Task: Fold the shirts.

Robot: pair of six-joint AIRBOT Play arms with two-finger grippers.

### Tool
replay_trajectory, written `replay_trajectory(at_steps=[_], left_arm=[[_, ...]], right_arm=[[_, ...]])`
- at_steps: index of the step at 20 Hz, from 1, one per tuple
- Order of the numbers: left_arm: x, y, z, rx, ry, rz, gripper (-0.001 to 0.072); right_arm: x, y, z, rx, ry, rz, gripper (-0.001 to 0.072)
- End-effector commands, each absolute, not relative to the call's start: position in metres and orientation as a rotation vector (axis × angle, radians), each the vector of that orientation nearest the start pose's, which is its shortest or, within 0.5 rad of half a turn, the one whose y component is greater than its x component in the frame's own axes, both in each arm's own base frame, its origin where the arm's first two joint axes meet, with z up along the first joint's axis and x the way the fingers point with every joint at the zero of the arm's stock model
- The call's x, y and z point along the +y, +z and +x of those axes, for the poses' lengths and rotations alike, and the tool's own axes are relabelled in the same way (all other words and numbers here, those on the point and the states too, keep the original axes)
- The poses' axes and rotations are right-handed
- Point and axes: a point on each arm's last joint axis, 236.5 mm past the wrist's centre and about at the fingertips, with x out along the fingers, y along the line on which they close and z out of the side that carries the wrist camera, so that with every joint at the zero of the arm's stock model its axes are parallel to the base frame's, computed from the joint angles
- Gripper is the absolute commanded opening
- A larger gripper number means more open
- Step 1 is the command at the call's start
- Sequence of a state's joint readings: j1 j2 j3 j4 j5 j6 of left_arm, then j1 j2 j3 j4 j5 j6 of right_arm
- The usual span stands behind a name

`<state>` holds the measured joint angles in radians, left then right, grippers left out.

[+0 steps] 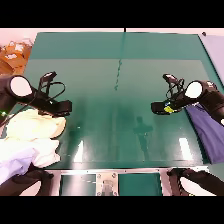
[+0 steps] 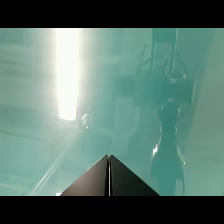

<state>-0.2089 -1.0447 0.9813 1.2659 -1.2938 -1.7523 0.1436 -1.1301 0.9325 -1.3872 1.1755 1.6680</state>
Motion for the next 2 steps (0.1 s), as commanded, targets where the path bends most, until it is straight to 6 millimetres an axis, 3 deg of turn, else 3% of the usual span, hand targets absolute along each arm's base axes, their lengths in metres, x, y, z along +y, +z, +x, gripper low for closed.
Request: replay_trajectory(at_steps=[1,2], left_arm=[[-0.1304,0.0266,0.2811,1.403,-0.235,-0.285,0.0025],[-0.1304,0.0266,0.2812,1.403,-0.235,-0.285,0.0024]], right_arm=[[0.0882,-0.0167,0.3074,1.391,0.158,0.147,0.0012],[0.0882,-0.0167,0.3074,1.391,0.158,0.147,0.0012]])
